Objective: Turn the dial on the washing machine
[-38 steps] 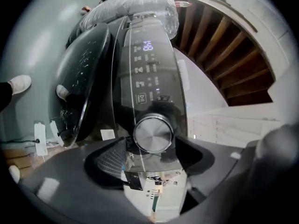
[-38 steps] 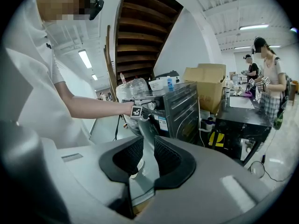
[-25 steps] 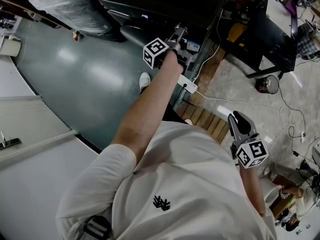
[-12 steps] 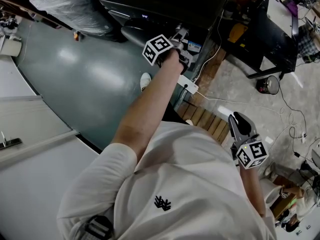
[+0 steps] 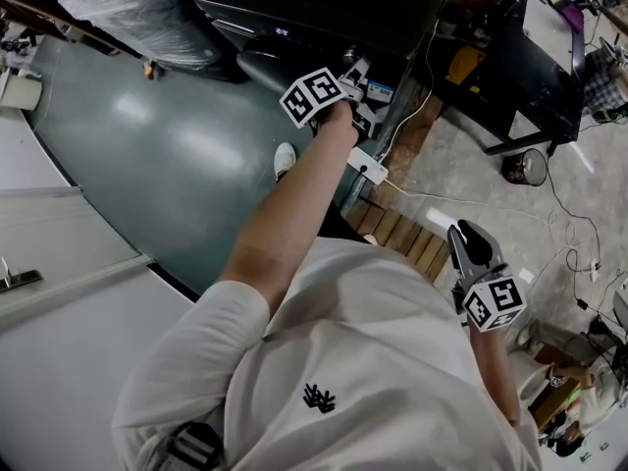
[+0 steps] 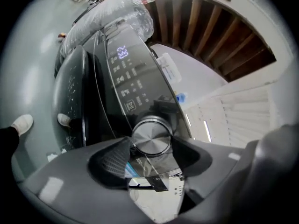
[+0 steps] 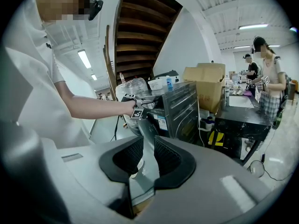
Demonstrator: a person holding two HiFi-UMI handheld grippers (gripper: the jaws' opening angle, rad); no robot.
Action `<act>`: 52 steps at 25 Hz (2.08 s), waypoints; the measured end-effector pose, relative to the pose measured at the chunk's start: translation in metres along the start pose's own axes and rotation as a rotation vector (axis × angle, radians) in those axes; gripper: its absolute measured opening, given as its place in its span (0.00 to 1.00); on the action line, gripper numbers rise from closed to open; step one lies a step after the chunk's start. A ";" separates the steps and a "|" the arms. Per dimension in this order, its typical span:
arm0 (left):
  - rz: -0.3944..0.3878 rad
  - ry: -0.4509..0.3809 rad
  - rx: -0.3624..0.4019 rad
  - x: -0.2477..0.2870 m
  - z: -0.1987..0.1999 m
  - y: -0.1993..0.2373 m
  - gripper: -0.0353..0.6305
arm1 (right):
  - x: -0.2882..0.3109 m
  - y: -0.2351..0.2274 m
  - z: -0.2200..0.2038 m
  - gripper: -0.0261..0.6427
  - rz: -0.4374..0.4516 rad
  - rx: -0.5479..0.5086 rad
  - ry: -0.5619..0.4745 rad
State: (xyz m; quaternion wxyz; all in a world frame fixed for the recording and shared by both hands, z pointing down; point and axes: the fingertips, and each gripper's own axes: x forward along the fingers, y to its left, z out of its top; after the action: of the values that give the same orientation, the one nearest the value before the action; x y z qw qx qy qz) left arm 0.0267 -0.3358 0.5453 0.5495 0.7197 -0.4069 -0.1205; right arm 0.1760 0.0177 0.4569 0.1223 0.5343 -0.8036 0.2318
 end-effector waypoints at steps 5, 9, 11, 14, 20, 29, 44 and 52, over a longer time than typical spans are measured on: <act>-0.093 -0.036 -0.219 -0.003 -0.002 0.003 0.55 | 0.002 0.000 0.000 0.14 0.002 0.000 0.000; -0.155 -0.037 -0.333 -0.001 -0.007 -0.002 0.55 | 0.003 -0.001 0.001 0.14 0.005 -0.001 0.000; -0.176 -0.044 -0.378 -0.001 -0.008 -0.004 0.55 | 0.003 0.001 0.003 0.14 0.005 -0.004 0.004; -0.177 -0.053 -0.412 0.000 -0.008 -0.002 0.56 | 0.004 0.001 0.003 0.14 0.006 -0.004 0.000; -0.163 -0.055 -0.451 0.003 -0.008 0.003 0.56 | 0.001 -0.002 -0.001 0.14 0.002 0.004 0.000; -0.173 -0.068 -0.471 0.009 -0.006 0.002 0.56 | 0.002 -0.004 0.001 0.14 -0.005 0.003 0.006; -0.060 -0.006 -0.124 0.007 -0.004 0.002 0.53 | 0.001 -0.005 0.001 0.14 -0.006 0.001 0.009; 0.011 0.018 0.095 0.005 -0.004 0.003 0.53 | 0.001 -0.007 -0.002 0.14 -0.004 0.001 0.002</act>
State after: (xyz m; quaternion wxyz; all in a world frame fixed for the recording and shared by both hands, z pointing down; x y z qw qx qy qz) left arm 0.0309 -0.3367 0.5506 0.5192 0.7437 -0.4111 -0.0915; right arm 0.1823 0.0157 0.4613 0.1231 0.5358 -0.8024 0.2324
